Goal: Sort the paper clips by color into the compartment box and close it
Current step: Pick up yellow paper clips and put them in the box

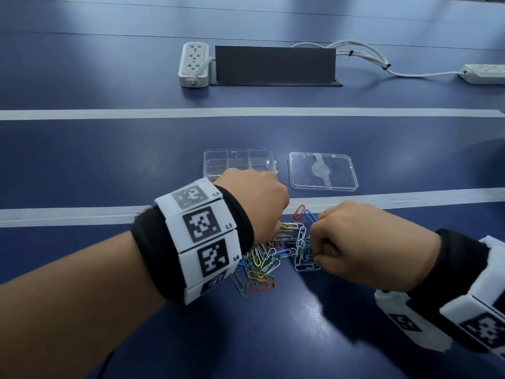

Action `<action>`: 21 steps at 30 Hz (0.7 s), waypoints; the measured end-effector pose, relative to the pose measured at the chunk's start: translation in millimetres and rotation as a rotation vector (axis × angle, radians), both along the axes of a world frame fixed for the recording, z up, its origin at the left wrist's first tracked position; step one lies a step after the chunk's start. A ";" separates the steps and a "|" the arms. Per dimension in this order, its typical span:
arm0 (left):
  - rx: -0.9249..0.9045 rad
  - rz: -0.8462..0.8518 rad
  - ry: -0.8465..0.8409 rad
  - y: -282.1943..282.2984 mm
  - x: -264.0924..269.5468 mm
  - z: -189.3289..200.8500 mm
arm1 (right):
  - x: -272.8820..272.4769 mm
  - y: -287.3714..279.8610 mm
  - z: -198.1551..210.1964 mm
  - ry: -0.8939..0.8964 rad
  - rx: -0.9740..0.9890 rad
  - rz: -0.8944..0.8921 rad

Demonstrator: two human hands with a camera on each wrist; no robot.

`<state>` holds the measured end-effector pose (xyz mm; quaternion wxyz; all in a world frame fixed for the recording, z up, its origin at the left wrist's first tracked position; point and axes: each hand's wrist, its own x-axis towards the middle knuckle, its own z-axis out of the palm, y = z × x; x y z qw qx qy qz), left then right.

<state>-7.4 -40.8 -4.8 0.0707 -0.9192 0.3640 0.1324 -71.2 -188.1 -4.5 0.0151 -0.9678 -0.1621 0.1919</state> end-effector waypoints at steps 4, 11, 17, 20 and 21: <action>-0.036 0.004 0.021 0.7 0.1 1.1 | -0.7 -5.3 6.4 0.004 0.087 -0.038; -0.272 0.052 0.125 13.0 -0.5 5.1 | -5.8 -14.2 11.4 0.045 0.252 -0.149; -0.414 0.069 0.161 20.0 -2.8 6.5 | -5.9 -25.9 11.9 0.071 0.279 -0.219; -0.419 0.087 0.222 22.1 -3.3 8.1 | -10.7 -25.1 12.3 0.042 0.214 -0.165; -0.416 0.095 0.245 22.8 -3.6 8.8 | -13.1 -23.2 11.3 0.034 0.170 -0.125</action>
